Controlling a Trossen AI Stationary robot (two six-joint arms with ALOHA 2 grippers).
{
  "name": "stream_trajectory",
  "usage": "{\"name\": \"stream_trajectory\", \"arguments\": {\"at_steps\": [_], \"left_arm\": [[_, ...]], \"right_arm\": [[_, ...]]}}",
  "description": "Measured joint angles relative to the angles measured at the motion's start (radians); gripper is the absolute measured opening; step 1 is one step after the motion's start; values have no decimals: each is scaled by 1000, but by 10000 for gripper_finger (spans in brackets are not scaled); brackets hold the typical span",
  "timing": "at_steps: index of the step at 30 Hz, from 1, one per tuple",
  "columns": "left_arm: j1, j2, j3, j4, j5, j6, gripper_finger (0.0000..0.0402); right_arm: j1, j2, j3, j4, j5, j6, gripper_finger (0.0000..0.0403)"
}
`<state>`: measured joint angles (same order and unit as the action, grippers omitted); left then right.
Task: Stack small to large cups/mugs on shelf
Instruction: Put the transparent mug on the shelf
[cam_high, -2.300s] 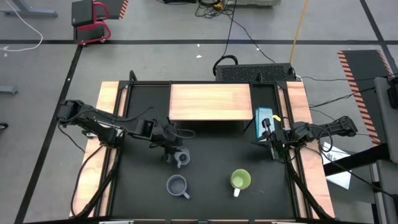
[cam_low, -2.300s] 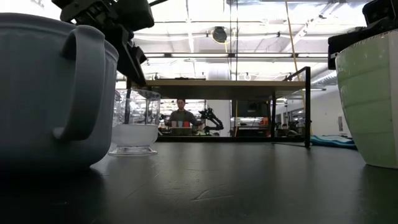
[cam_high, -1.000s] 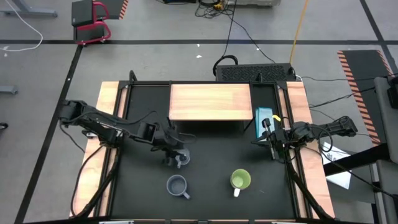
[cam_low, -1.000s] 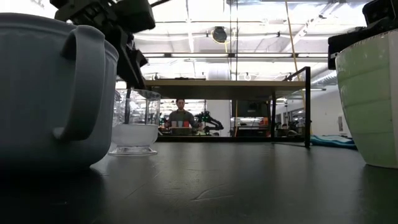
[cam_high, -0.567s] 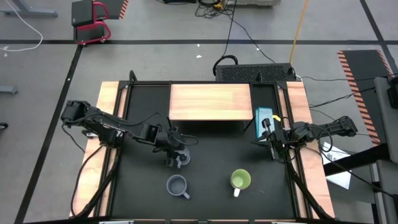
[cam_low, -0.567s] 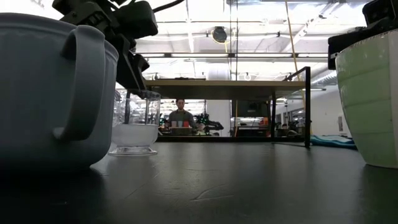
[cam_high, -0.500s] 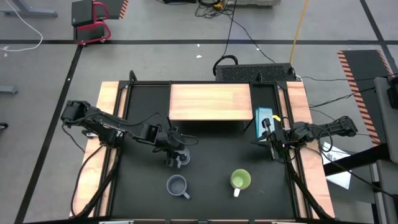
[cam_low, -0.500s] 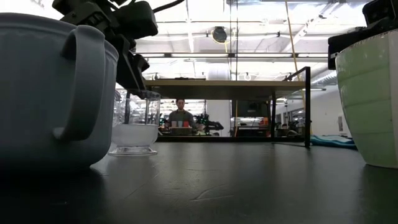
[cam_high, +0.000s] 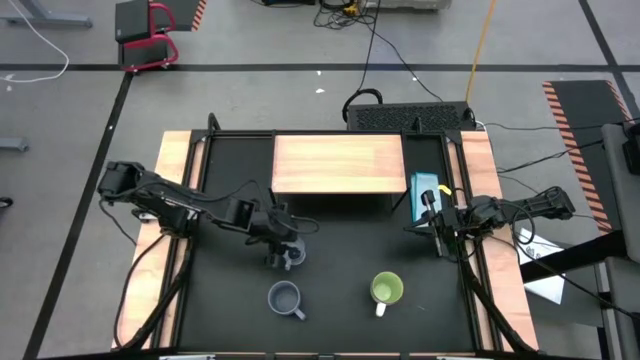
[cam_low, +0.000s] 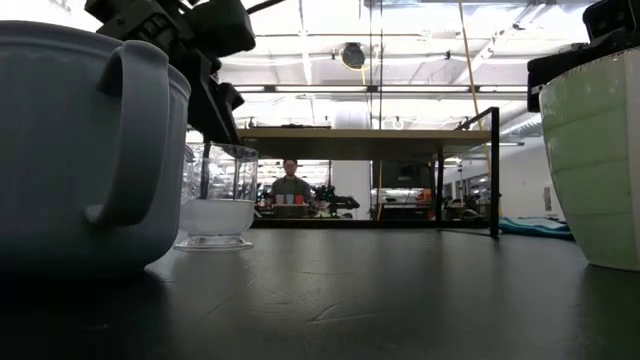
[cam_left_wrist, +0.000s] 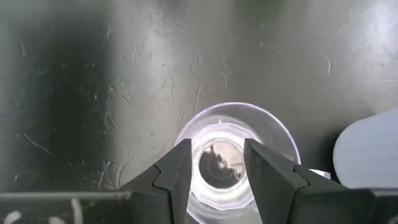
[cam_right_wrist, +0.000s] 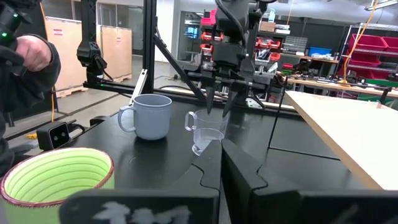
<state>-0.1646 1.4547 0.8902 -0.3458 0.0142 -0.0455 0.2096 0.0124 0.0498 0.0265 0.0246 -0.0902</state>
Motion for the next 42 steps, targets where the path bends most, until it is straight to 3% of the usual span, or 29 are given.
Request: {"name": "stream_trajectory", "arguments": {"at_steps": [26, 42], "left_arm": [[56, -25, 1, -72, -43, 16, 150], [53, -24, 1, -73, 11, 6, 150]], "right_arm": [[0, 0, 0, 0, 0, 18, 0], [0, 0, 0, -1, 0, 19, 0]]}}
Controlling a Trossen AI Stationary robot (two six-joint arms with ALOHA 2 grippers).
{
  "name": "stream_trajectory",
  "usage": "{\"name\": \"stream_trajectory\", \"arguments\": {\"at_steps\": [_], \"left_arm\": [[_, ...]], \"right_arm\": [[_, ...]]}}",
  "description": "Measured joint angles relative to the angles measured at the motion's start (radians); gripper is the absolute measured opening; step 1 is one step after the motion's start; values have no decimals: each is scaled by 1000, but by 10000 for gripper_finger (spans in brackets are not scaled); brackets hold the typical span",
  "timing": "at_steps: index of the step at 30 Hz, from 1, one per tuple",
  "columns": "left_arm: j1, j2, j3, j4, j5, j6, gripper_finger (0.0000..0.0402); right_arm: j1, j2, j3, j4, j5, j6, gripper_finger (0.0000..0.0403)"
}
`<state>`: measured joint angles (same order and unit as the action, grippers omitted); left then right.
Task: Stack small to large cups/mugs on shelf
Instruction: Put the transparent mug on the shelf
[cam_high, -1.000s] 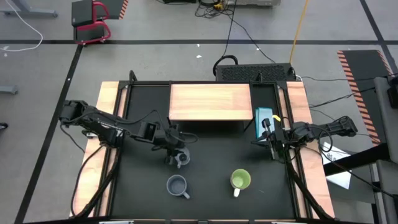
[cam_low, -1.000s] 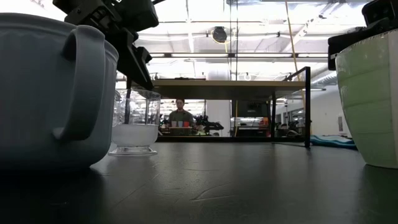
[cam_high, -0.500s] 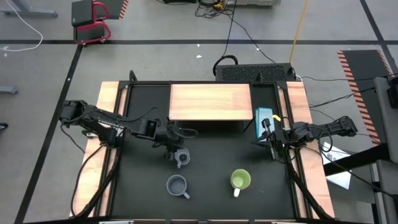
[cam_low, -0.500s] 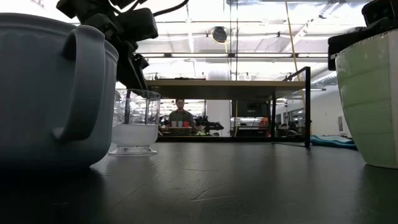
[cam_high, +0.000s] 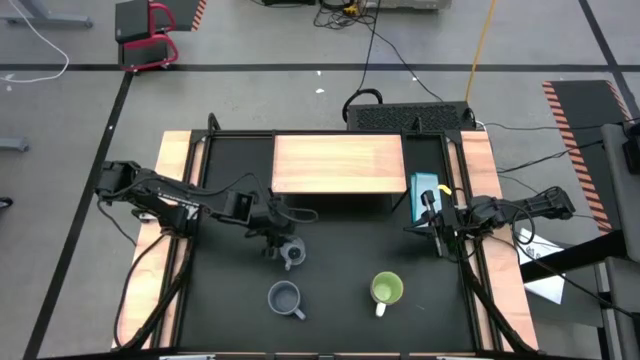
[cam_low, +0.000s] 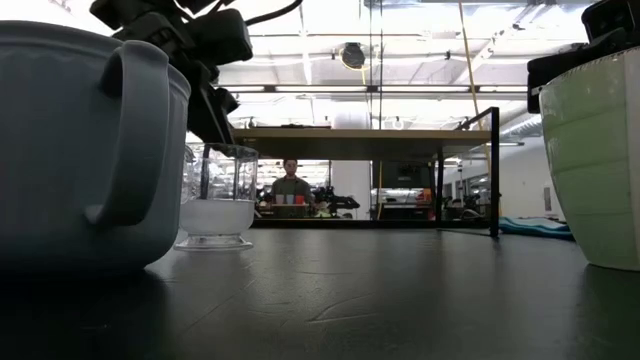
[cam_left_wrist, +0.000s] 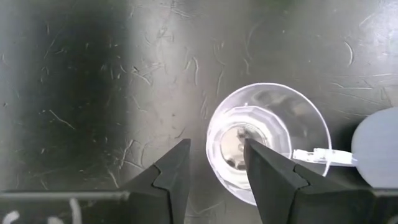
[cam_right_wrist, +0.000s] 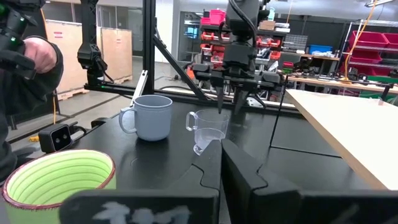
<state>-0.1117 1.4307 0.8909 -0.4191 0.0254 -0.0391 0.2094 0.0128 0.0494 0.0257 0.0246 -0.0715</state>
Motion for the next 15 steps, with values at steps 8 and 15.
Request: {"name": "stream_trajectory", "arguments": {"at_steps": [8, 15], "left_arm": [[-2, 3, -1, -13, -7, -16, 150], [-2, 4, -1, -35, -8, -23, 150]], "right_arm": [[0, 0, 0, 0, 0, 0, 0], [0, 0, 0, 0, 0, 0, 0]]}}
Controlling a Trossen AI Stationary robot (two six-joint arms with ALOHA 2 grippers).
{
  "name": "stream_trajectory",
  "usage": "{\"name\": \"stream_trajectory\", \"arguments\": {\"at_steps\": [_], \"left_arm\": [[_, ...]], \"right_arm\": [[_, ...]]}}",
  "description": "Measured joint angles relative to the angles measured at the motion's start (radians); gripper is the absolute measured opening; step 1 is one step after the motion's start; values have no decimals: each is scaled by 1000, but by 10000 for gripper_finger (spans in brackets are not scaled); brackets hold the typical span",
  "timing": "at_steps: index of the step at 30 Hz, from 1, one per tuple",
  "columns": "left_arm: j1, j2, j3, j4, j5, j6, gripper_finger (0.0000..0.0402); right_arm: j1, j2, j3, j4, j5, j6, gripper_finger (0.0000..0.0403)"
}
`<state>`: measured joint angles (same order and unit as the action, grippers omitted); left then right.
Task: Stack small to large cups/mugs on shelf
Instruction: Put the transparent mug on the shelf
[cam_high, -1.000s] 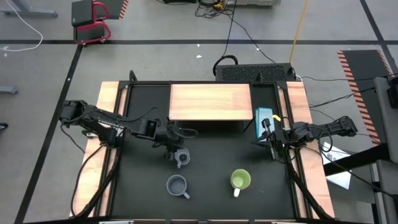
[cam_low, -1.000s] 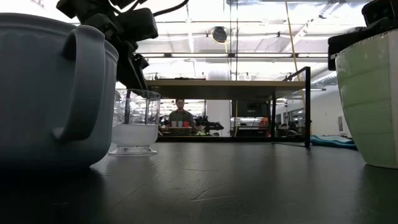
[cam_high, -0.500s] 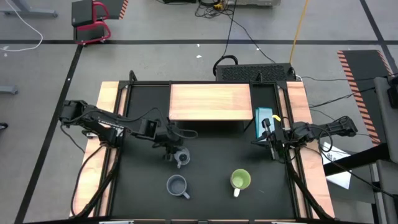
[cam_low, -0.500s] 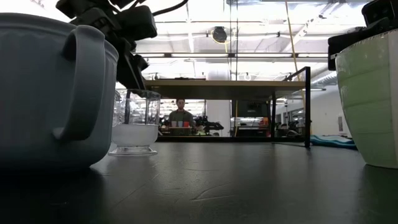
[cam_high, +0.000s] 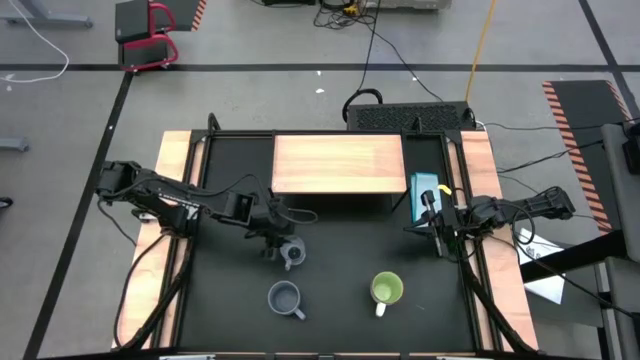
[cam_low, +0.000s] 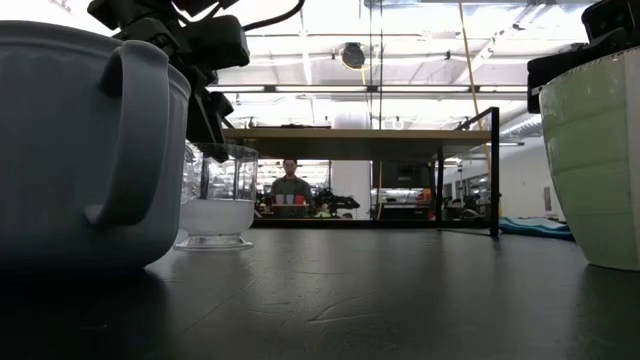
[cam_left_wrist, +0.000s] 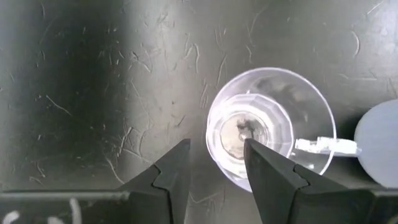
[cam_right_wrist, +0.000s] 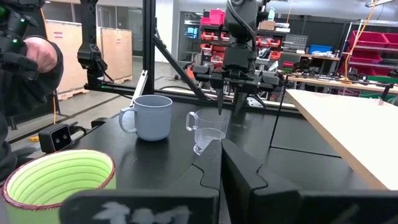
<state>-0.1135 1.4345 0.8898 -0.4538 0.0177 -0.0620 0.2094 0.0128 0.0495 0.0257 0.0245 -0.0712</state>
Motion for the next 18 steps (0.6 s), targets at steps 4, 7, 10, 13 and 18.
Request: {"name": "stream_trajectory", "arguments": {"at_steps": [4, 7, 10, 13, 18], "left_arm": [[0, 0, 0, -18, 0, 0, 150], [0, 0, 0, -17, 1, -4, 150], [0, 0, 0, -17, 8, -9, 150], [0, 0, 0, -19, 8, -12, 150], [-4, 0, 0, -19, 9, -28, 150]], "right_arm": [[0, 0, 0, 0, 0, 0, 0], [0, 0, 0, 0, 0, 0, 0], [0, 0, 0, 0, 0, 0, 0], [0, 0, 0, 0, 0, 0, 0], [0, 0, 0, 0, 0, 7, 0]]}}
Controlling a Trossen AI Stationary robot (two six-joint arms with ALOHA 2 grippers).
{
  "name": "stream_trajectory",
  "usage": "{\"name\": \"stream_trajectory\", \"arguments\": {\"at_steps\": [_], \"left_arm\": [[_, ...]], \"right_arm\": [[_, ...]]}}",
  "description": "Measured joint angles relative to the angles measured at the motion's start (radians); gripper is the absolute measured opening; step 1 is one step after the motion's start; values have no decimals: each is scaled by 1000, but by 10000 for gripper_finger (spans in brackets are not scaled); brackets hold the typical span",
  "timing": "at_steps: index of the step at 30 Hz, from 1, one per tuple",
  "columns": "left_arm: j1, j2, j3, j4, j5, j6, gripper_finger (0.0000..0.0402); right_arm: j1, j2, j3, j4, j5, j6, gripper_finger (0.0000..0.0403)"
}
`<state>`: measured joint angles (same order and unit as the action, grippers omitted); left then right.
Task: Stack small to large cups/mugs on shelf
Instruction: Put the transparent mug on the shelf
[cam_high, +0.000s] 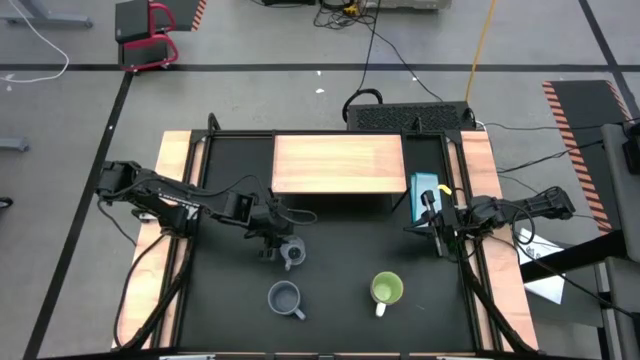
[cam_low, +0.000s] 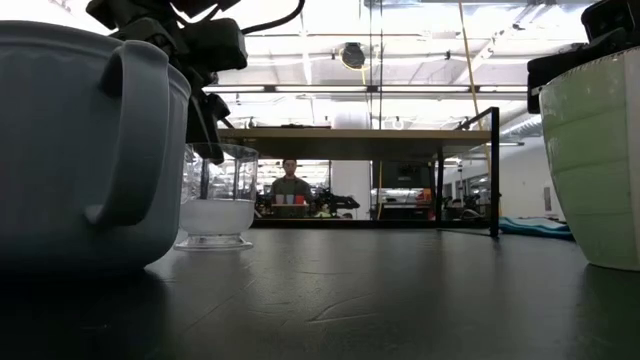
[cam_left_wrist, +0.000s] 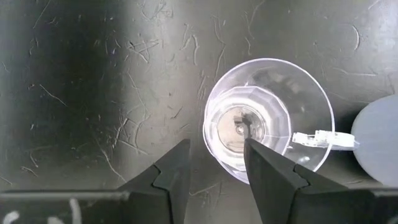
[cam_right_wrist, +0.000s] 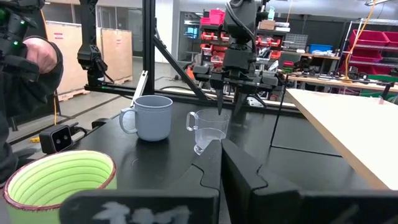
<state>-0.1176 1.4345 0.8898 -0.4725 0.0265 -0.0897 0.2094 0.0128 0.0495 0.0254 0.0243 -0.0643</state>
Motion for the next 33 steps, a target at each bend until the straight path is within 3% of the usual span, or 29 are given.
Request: {"name": "stream_trajectory", "arguments": {"at_steps": [12, 33], "left_arm": [[-48, 0, 0, 53, -26, -22, 150], [-39, 41, -15, 67, -55, 5, 149]], "right_arm": [[0, 0, 0, 0, 0, -2, 0], [0, 0, 0, 0, 0, -1, 0]]}}
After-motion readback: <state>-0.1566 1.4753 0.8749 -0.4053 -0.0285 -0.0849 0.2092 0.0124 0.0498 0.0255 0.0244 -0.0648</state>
